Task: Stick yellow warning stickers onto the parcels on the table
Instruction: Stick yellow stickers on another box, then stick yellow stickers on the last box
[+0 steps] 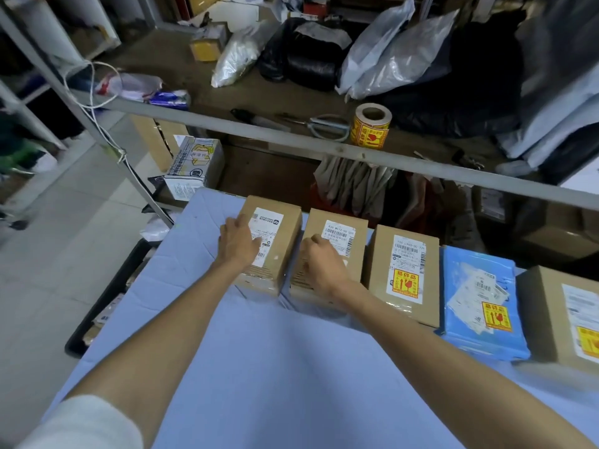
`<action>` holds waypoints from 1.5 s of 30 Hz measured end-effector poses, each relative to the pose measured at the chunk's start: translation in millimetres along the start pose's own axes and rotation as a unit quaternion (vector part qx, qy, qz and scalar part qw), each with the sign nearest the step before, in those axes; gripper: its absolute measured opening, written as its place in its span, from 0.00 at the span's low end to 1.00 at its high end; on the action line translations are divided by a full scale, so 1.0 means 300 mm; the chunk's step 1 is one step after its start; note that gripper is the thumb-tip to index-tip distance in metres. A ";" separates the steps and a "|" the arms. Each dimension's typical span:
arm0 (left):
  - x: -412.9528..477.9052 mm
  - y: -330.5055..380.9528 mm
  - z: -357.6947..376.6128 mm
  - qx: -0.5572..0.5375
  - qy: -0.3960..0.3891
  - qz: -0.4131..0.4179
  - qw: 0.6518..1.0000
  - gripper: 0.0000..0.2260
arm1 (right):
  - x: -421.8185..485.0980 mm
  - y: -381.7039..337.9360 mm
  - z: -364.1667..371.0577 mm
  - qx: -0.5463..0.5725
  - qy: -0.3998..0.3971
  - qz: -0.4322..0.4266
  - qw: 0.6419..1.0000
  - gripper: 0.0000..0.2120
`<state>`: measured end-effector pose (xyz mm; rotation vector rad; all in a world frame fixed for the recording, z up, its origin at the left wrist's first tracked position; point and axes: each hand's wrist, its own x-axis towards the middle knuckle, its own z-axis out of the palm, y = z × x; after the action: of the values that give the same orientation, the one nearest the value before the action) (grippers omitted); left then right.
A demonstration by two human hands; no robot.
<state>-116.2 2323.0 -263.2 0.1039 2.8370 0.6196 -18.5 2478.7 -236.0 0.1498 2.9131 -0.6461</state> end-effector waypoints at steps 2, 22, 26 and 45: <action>0.041 -0.063 -0.011 -0.008 -0.052 -0.051 0.997 0.33 | 0.033 -0.034 0.016 0.051 -0.022 0.002 0.998 0.17; -0.297 -0.310 -0.082 -0.210 -0.252 -0.179 0.928 0.31 | -0.170 -0.210 0.211 0.089 -0.108 0.053 0.989 0.21; -0.463 -0.311 -0.042 -0.267 -0.232 -0.184 0.917 0.32 | -0.317 -0.167 0.262 0.151 -0.099 0.070 0.981 0.26; -0.869 0.065 0.285 -0.372 -0.187 -0.133 0.900 0.36 | -0.756 0.266 0.143 0.319 -0.056 0.187 0.927 0.32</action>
<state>157.8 2344.1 -275.0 -0.2643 2.0318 1.3851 220.4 2517.8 -268.3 0.6925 2.3523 -1.4325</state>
